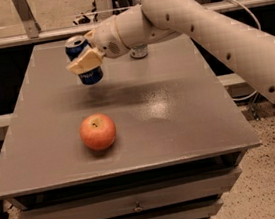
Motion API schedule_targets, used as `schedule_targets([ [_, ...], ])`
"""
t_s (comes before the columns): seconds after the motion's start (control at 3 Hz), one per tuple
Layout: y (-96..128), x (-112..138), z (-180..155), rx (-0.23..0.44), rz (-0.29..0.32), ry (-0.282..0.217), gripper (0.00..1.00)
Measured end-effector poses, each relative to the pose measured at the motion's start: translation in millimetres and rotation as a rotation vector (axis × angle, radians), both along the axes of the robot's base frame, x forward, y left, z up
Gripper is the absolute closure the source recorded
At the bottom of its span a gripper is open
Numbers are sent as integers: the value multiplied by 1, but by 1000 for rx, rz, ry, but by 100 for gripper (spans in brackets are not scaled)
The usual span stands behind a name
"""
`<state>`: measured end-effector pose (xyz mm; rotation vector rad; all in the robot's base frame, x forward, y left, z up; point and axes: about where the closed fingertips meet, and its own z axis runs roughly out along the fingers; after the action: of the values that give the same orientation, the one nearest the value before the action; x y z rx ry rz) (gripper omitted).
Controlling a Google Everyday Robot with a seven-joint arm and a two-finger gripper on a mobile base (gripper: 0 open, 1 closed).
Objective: Move pepsi can near apple
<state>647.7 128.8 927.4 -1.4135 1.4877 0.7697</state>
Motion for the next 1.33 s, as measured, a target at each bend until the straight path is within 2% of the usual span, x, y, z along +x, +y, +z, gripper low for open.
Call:
schedule_targets([
  [0.33, -55, -29, -11, 3, -65, 46, 100],
  [0.67, -92, -69, -23, 16, -92, 81, 100],
  [1.0, -114, -105, -23, 44, -98, 84, 100],
  [1.33, -120, -131, -24, 103, -84, 62, 100],
])
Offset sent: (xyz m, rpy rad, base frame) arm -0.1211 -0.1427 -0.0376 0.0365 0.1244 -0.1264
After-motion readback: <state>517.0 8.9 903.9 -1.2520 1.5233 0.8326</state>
